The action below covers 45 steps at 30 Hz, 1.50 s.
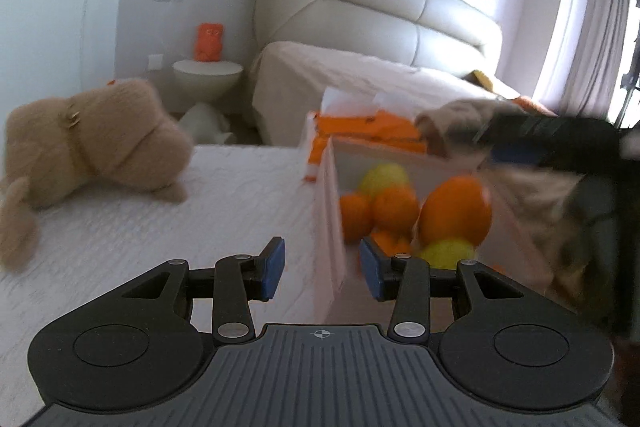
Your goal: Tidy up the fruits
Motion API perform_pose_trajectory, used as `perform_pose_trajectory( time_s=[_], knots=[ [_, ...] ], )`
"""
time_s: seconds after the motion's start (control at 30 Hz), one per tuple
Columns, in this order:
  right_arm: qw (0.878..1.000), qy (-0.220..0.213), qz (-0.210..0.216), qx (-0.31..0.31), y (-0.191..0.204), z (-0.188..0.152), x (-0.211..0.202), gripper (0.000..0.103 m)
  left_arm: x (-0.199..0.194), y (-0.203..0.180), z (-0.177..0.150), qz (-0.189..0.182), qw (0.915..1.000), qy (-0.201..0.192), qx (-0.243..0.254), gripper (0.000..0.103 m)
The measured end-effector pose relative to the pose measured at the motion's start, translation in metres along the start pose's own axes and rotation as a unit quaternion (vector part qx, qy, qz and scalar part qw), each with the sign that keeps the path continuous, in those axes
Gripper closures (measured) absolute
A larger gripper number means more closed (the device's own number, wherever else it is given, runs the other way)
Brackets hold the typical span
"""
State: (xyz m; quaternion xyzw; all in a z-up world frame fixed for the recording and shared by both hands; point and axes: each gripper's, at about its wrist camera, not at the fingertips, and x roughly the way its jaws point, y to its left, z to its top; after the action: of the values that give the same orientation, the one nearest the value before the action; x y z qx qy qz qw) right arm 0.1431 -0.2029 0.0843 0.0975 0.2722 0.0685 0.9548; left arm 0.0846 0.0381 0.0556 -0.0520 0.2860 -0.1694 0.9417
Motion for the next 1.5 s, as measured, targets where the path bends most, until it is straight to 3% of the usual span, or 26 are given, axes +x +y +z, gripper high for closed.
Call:
perform_pose_trajectory(
  time_s=[0.07, 0.2, 0.3, 0.47, 0.77, 0.83, 0.93, 1.5],
  knots=[
    [0.999, -0.033, 0.007, -0.007, 0.007, -0.004, -0.026, 0.029, -0.005, 0.001, -0.013, 0.02, 0.9997, 0.014, -0.001, 0.057],
    [0.999, -0.032, -0.005, -0.028, 0.027, -0.039, -0.065, 0.029, -0.01, 0.0, -0.046, 0.056, 0.9971, 0.052, 0.009, 0.057],
    [1.0, 0.0, -0.006, -0.03, 0.032, -0.085, -0.08, 0.028, -0.015, -0.007, -0.066, 0.078, 0.9948, 0.058, 0.03, 0.057],
    [0.996, 0.07, -0.013, -0.062, 0.042, -0.139, -0.063, 0.028, -0.021, -0.015, -0.078, 0.102, 0.9933, 0.04, 0.035, 0.056],
    [0.994, 0.08, -0.031, -0.074, 0.047, -0.146, -0.044, 0.028, -0.017, -0.022, -0.08, 0.124, 0.9909, 0.037, 0.037, 0.056],
    [0.992, 0.081, -0.029, -0.091, 0.049, -0.146, -0.042, 0.019, -0.017, -0.024, -0.081, 0.128, 0.9902, 0.037, 0.042, 0.056],
    [0.991, 0.072, -0.029, -0.107, 0.05, -0.152, -0.04, 0.014, -0.017, -0.027, -0.082, 0.135, 0.9889, 0.036, 0.051, 0.056],
    [0.992, 0.069, -0.027, -0.1, 0.047, -0.153, -0.04, 0.012, -0.017, -0.025, -0.082, 0.129, 0.9903, 0.035, 0.04, 0.055]
  ],
)
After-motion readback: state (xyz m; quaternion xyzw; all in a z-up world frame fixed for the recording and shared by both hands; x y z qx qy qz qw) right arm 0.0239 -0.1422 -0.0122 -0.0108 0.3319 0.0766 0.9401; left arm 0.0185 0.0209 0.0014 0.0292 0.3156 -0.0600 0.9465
